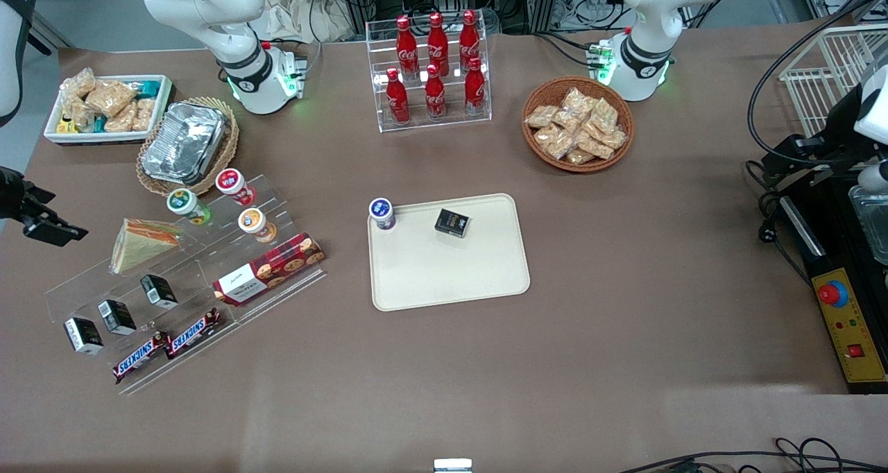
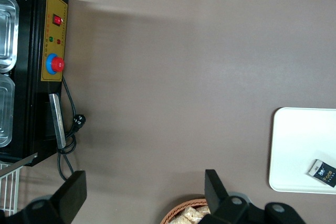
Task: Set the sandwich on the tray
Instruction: 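Move the right gripper toward the wrapped sandwich in the acrylic display, then lower the right gripper over the sandwich and close on it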
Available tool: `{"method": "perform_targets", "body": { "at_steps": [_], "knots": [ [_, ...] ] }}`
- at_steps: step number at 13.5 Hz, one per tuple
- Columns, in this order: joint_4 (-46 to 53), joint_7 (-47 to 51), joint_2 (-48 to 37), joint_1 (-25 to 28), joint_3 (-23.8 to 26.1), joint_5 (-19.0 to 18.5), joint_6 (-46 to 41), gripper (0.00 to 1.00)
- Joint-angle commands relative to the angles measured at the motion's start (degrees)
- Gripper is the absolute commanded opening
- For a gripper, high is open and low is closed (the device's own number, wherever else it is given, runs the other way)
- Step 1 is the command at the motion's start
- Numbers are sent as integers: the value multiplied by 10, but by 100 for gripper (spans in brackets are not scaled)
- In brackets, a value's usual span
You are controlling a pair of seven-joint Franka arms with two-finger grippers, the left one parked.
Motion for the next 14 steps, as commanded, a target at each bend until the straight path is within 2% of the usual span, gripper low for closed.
{"method": "perform_targets", "body": {
  "at_steps": [1, 5, 14],
  "knots": [
    [-95, 67, -40, -5, 2, 3, 78, 99],
    [-218, 114, -78, -5, 1, 3, 188, 99],
    [-312, 142, -72, -27, 1, 3, 322, 99]
  ]
}}
